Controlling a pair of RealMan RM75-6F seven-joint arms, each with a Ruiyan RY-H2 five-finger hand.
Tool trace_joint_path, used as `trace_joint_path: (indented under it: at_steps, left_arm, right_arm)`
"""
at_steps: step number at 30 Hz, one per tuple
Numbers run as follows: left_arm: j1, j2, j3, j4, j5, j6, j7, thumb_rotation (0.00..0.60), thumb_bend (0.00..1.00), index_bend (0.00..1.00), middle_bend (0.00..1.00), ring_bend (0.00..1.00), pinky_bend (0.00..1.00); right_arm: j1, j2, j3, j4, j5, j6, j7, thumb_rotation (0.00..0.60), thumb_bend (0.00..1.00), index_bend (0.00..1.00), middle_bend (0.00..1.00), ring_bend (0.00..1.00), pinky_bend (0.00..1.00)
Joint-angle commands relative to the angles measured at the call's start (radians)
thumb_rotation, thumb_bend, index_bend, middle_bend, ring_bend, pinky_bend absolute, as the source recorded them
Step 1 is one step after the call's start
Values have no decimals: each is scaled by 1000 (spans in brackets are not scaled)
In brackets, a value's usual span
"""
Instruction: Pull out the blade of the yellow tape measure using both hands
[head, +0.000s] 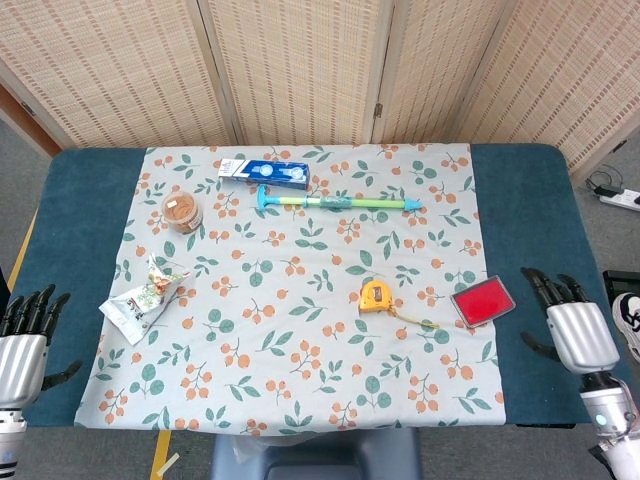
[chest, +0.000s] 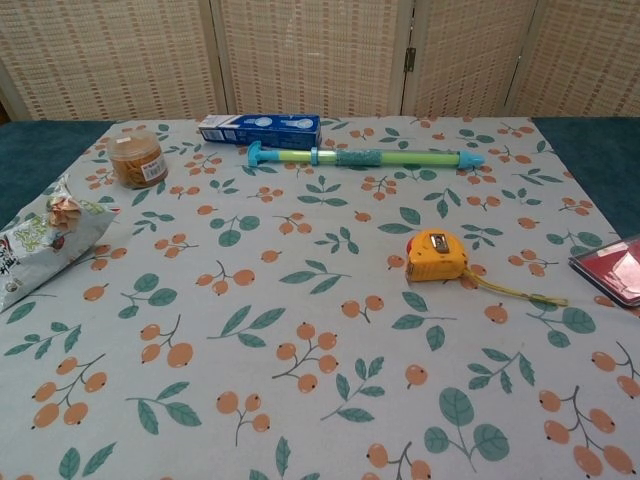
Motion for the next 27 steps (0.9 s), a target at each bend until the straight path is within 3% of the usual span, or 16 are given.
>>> trace_joint_path:
  at_steps: [1, 16, 27]
  left_arm:
    - [4, 3, 1, -3, 4, 8, -1, 600, 171, 144, 61, 56, 0]
    - [25, 19, 7, -20, 16, 35, -9, 600, 171, 159, 66, 57, 0]
    - [33, 24, 12, -22, 15, 35, -12, 600, 171, 170, 67, 57, 0]
  right_arm:
    - [80, -13, 18, -13, 0, -97, -43, 600, 265, 35, 164, 274, 156]
    - [345, -213, 73, 81, 147, -431, -164, 600, 264, 48, 165, 248, 166]
    - [474, -349, 82, 187, 235, -559, -208, 600, 265, 71, 143, 222, 166]
